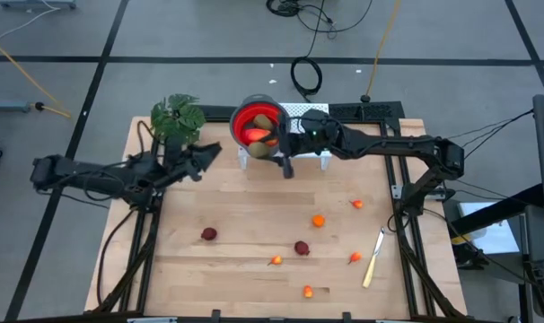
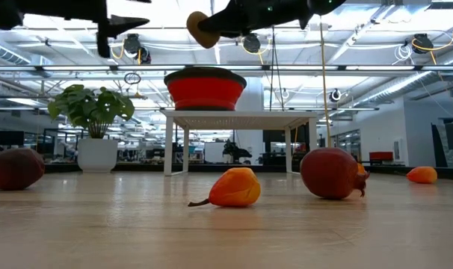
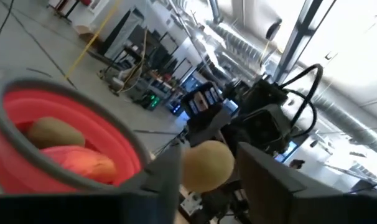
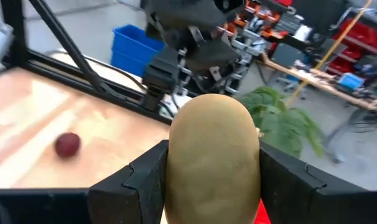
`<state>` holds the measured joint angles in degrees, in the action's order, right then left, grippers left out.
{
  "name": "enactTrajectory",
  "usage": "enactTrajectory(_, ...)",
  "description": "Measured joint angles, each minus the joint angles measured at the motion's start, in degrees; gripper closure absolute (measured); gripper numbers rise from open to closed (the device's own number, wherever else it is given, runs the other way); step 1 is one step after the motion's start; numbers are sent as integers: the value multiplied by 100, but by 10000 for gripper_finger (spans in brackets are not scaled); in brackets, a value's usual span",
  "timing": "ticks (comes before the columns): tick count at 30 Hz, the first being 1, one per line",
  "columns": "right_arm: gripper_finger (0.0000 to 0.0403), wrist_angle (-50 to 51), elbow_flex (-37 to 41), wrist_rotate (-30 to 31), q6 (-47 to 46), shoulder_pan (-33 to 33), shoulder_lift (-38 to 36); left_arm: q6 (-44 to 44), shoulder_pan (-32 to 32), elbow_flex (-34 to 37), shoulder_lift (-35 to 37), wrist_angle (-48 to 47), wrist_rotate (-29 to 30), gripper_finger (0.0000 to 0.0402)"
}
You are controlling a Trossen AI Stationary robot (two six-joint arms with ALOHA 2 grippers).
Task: Pick & Place Fruit
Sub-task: Put the kiwi into the red strainer bowl
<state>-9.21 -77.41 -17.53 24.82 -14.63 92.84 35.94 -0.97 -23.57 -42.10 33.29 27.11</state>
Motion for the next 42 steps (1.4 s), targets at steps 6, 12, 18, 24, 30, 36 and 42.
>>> enactTrajectory(6, 202, 0, 0, 953, 643, 177, 2, 64, 39, -627, -678, -221, 0, 124)
enactTrajectory(12, 202, -1, 0, 1793, 1237, 418, 4, 39, 59, -1438, -1284, -1068, -9, 70)
enactTrajectory(18, 202, 2, 0, 2397, 1529, 627, 4, 29, 59, -2162, -1890, -1888, -13, 62)
enactTrajectory(24, 202, 9, 0, 2524, 1540, 730, 4, -24, 59, -2636, -2342, -2400, -7, 62)
enactTrajectory(30, 202, 25, 0, 2558, 1554, 799, 7, 21, 62, -2733, -2611, -2506, 15, 62)
enactTrajectory(36, 202, -11, 0, 2521, 1560, 889, 7, 55, 59, -2735, -2619, -2608, -28, 62)
enactTrajectory(42, 202, -5, 0, 2521, 1779, 992, 7, 61, 63, -2733, -2620, -2618, -12, 62)
